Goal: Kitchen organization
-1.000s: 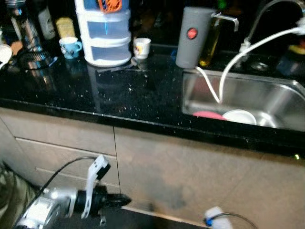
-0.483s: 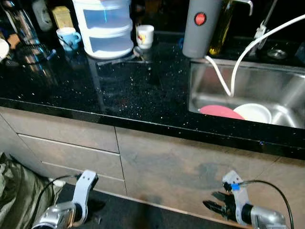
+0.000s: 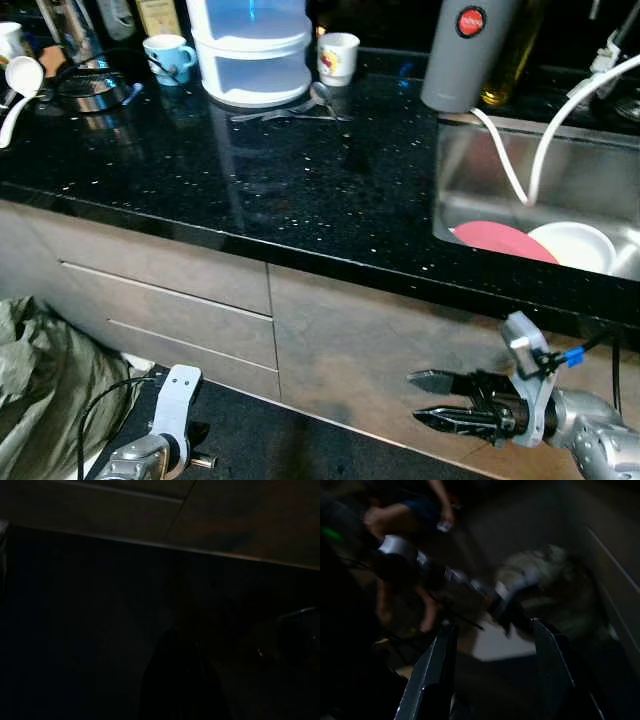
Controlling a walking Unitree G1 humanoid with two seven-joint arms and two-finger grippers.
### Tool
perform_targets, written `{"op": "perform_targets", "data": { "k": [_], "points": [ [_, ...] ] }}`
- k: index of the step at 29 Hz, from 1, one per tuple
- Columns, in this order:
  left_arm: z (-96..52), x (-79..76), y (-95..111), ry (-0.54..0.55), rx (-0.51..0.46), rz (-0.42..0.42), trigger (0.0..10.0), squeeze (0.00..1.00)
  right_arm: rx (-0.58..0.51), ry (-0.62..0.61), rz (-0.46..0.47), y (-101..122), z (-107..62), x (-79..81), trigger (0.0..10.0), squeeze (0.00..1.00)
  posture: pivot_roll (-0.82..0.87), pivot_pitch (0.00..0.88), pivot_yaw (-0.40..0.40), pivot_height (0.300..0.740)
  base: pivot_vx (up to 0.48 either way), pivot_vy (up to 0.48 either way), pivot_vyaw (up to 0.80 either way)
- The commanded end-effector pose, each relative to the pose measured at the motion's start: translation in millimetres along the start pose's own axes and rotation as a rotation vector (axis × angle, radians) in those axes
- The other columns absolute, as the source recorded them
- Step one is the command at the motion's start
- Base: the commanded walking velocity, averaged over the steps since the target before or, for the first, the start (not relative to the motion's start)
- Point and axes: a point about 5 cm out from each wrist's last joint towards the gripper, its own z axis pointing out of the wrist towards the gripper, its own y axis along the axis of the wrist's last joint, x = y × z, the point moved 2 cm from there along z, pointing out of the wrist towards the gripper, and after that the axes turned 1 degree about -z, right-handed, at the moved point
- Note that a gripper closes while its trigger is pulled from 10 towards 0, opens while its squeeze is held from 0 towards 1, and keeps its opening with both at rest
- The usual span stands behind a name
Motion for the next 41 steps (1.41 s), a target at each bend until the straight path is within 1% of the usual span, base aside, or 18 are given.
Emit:
{"op": "perform_targets", "data": {
  "k": [1,3,4,6,8,11,12,15,17,19,21,22,25,27,29,32,34,41],
  "points": [
    [-0.3,1.9,-3,0.034,-0.014,-0.018,10.0,0.00,-0.074,0.072,-0.030,18,7.9,8.7,10.0,0.00,-0.02,0.009,0.010,0.740,0.000,0.000,0.00],
    [0.0,3.0,-3,0.062,-0.028,-0.033,10.0,0.00,-0.158,0.160,-0.080,44,19.7,18.6,10.0,0.00,-0.03,0.007,0.010,0.740,0.000,0.000,0.00],
    [0.0,3.0,-3,0.062,-0.028,-0.033,10.0,0.00,-0.158,0.160,-0.080,44,19.7,18.6,10.0,0.00,-0.03,0.007,0.010,0.740,0.000,0.000,0.00],
    [0.0,3.7,-4,0.081,-0.038,-0.037,10.0,0.00,-0.234,0.237,-0.122,68,29.1,29.0,10.0,0.00,-0.02,0.003,0.008,0.740,0.000,0.000,0.00],
    [0.0,3.6,-5,0.087,-0.045,-0.035,10.0,0.00,-0.301,0.268,-0.155,86,36.2,35.9,10.0,0.00,-0.02,0.001,0.007,0.740,0.000,0.000,0.00],
    [-0.1,4.0,-7,0.110,-0.051,-0.034,10.0,0.00,-0.455,0.183,-0.280,123,53.3,28.7,10.0,0.00,-0.02,0.000,0.006,0.740,0.000,0.000,0.00],
    [0.0,3.9,-8,0.115,-0.050,-0.036,10.0,0.00,-0.483,0.153,-0.308,131,57.1,26.3,10.0,0.00,-0.02,0.000,0.006,0.740,0.000,0.000,0.00],
    [0.5,3.4,-9,0.132,-0.051,-0.033,10.0,0.00,-0.494,0.090,-0.338,140,65.9,20.1,10.0,0.00,-0.02,0.000,0.009,0.740,0.000,0.000,0.00],
    [0.1,5.1,-9,0.166,-0.058,-0.017,10.0,0.00,-0.485,-0.045,-0.377,148,76.4,6.3,10.0,0.00,-0.02,0.000,0.012,0.740,0.000,0.000,0.00],
    [-0.1,6.3,-10,0.186,-0.056,-0.021,10.0,0.00,-0.444,-0.205,-0.374,153,86.2,-14.1,10.0,0.00,-0.02,0.000,0.012,0.740,0.000,0.000,0.00],
    [0.6,4.2,-12,0.170,-0.043,-0.027,10.0,0.00,-0.420,-0.366,-0.358,159,93.8,-36.2,10.0,0.00,-0.02,0.000,0.013,0.740,0.000,0.000,0.00],
    [0.9,3.6,-12,0.166,-0.040,-0.023,10.0,0.00,-0.394,-0.450,-0.377,161,98.0,-46.0,10.0,0.00,-0.02,0.000,0.013,0.740,0.000,0.000,0.00],
    [2.2,1.5,-7,0.143,-0.067,-0.073,10.0,0.00,-0.300,-0.638,-0.423,161,108.9,-67.1,10.0,0.00,-0.01,0.000,0.012,0.740,0.000,0.000,0.00],
    [2.7,0.5,-5,0.125,-0.072,-0.101,10.0,0.00,-0.248,-0.703,-0.427,159,112.9,-76.6,10.0,0.00,-0.01,0.000,0.012,0.740,0.000,0.000,0.00],
    [3.1,-0.5,-4,0.111,-0.076,-0.113,10.0,0.00,-0.126,-0.755,-0.478,150,121.5,-86.6,10.0,0.00,-0.01,0.000,0.010,0.740,0.000,0.000,0.00],
    [3.5,-0.9,-3,0.112,-0.076,-0.111,10.0,0.00,-0.064,-0.793,-0.498,144,129.4,-93.7,10.0,0.00,0.00,0.000,0.006,0.740,0.000,0.000,0.00],
    [3.3,-0.4,-2,0.108,-0.084,-0.129,10.0,0.00,0.004,-0.811,-0.544,138,138.3,-96.7,10.0,0.00,0.00,0.000,0.004,0.740,0.150,0.000,0.00],
    [3.8,-0.5,0,0.105,-0.085,-0.132,10.0,0.00,-0.005,-0.864,-0.572,141,149.1,-99.8,10.0,0.00,-0.01,0.000,0.008,0.740,0.315,0.000,0.00]
  ]
}}
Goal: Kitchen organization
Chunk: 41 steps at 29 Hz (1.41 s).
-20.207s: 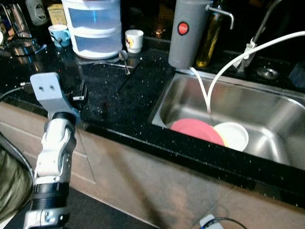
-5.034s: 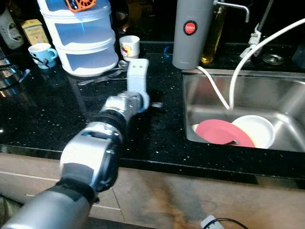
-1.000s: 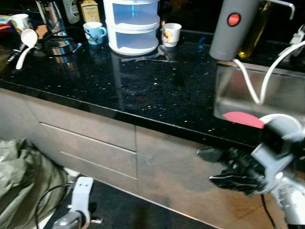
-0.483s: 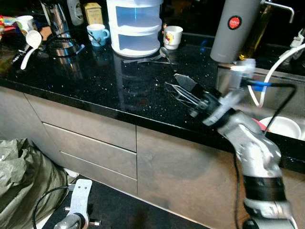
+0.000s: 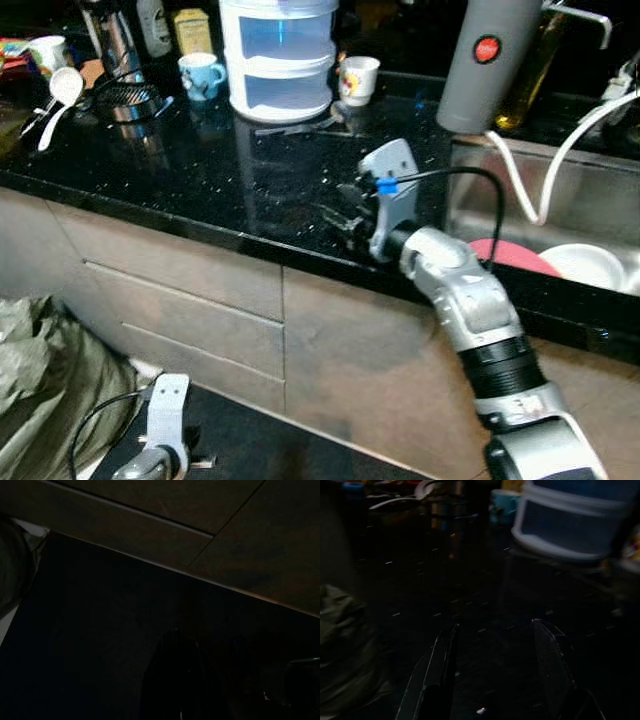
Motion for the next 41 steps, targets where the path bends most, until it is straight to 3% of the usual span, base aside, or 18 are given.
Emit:
{"op": "perform_targets", "data": {
  "k": [1,8,16,22,31,37,40,41],
  "points": [
    [1.7,-3.5,1,-0.010,0.005,-0.002,10.0,0.00,0.008,-0.013,-0.011,-3,2.2,-0.3,10.0,0.00,-0.01,0.000,0.008,0.740,0.315,0.000,0.00],
    [2.7,-7.8,0,-0.029,0.014,0.019,10.0,0.00,-0.003,-0.042,0.001,-2,4.9,-0.4,10.0,0.00,-0.01,0.000,0.011,0.740,0.325,0.000,0.00],
    [2.7,-8.0,-1,-0.027,0.023,0.013,10.0,0.00,0.008,-0.106,0.019,-4,3.4,-14.3,10.0,0.00,-0.01,0.000,0.010,0.740,0.065,0.000,-0.20],
    [3.0,-8.8,0,-0.033,0.021,0.018,10.0,0.00,0.020,-0.149,0.010,-3,5.6,-23.2,10.0,0.00,-0.01,0.000,0.006,0.740,0.000,0.000,-0.70],
    [3.6,-10.5,0,-0.034,0.021,0.034,10.0,0.00,0.052,-0.199,-0.052,2,12.1,-33.8,10.0,0.00,0.00,0.000,0.000,0.740,0.000,0.000,0.00],
    [3.9,-10.8,-1,-0.024,0.026,0.047,10.0,0.00,0.151,-0.141,-0.034,-11,24.4,-15.5,10.0,0.00,-0.01,0.000,-0.004,0.740,0.000,0.000,0.00],
    [4.1,-11.3,-1,-0.022,0.027,0.046,10.0,0.00,0.168,-0.155,-0.040,-13,30.2,-11.5,10.0,0.00,-0.01,0.000,-0.008,0.740,0.000,0.000,0.00],
    [4.4,-12.5,-2,-0.024,0.026,0.044,10.0,0.00,0.200,-0.212,-0.032,-16,35.5,-16.2,10.0,0.00,0.00,0.006,-0.010,0.740,0.000,0.000,0.00]
  ]
}}
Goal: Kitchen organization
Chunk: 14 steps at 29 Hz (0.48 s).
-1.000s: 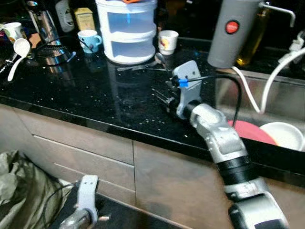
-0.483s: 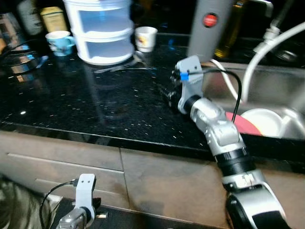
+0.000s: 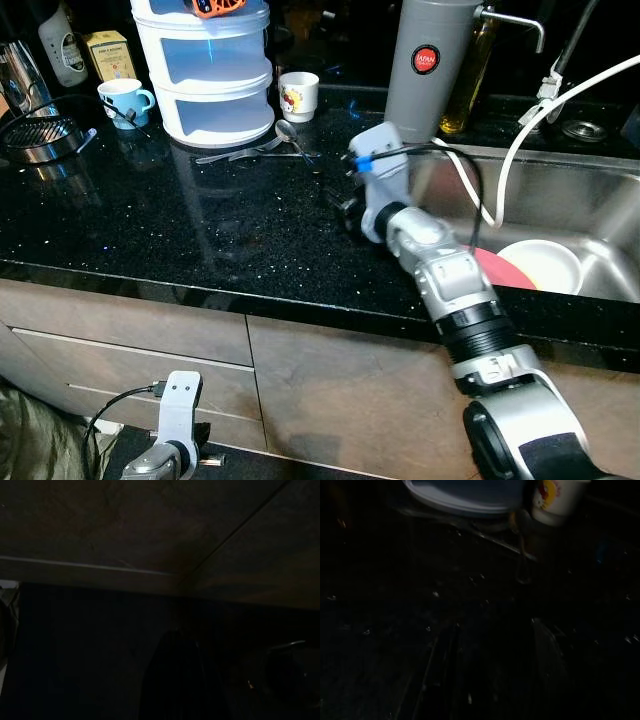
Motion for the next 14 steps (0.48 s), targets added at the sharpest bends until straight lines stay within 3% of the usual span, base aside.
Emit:
{"op": "perform_targets", "data": {
  "k": [1,5,8,14],
  "points": [
    [-0.1,-2.3,-6,0.001,0.013,-0.008,10.0,0.00,0.022,-0.048,-0.005,0,3.4,-5.7,10.0,0.00,0.00,0.006,-0.010,0.740,0.000,0.000,0.00],
    [0.4,-5.5,-8,-0.008,0.012,-0.013,10.0,0.00,0.070,-0.143,0.076,-1,10.6,-22.3,10.0,0.00,0.00,0.016,-0.014,0.740,0.000,0.000,0.00],
    [0.4,-6.6,-9,-0.011,0.012,-0.014,10.0,0.00,0.091,-0.156,0.101,-2,11.5,-26.0,10.0,0.00,0.00,0.024,-0.017,0.740,0.000,0.000,0.00],
    [1.1,-7.4,-6,-0.017,0.007,-0.009,10.0,0.00,0.232,-0.151,0.110,-13,12.5,-25.4,10.0,0.00,0.00,0.026,-0.019,0.740,0.000,0.000,0.00]
  ]
}}
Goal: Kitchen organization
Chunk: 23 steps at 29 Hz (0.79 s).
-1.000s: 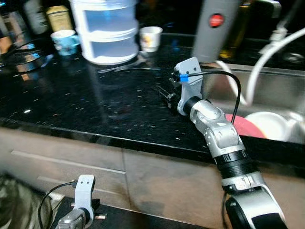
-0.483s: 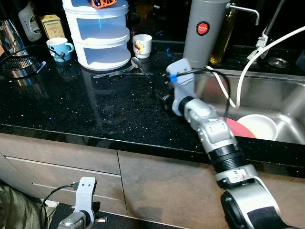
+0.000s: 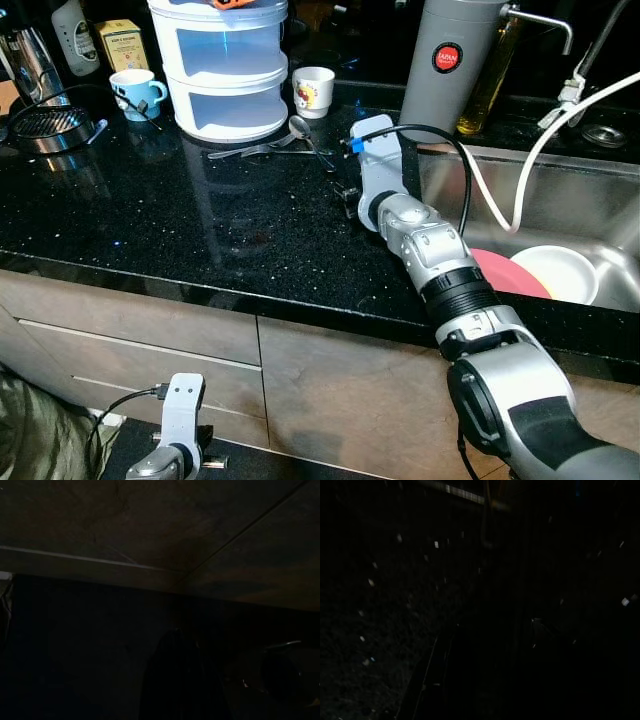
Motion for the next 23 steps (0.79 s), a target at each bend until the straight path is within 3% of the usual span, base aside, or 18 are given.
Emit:
{"op": "perform_targets", "data": {
  "k": [1,6,13,23],
  "points": [
    [0.6,-3.6,-2,-0.012,0.006,0.010,10.0,0.00,0.016,-0.010,-0.004,3,0.6,-2.0,10.0,0.00,0.00,0.026,-0.019,0.740,0.000,0.000,0.00],
    [1.1,-4.6,-1,-0.020,0.006,0.016,10.0,0.00,0.086,-0.060,0.054,3,1.3,-12.2,10.0,0.00,-0.01,0.020,-0.017,0.740,0.000,0.000,0.00],
    [1.6,-5.8,0,-0.025,0.006,0.019,10.0,0.00,0.127,-0.068,0.082,8,0.0,-14.6,10.0,0.00,-0.01,0.011,-0.018,0.740,0.000,0.000,0.00],
    [2.3,-7.4,2,-0.032,0.002,0.022,10.0,0.00,0.284,-0.001,0.131,-11,-0.7,-3.3,10.0,0.00,-0.01,0.011,-0.024,0.740,0.000,0.000,0.00]
  ]
}}
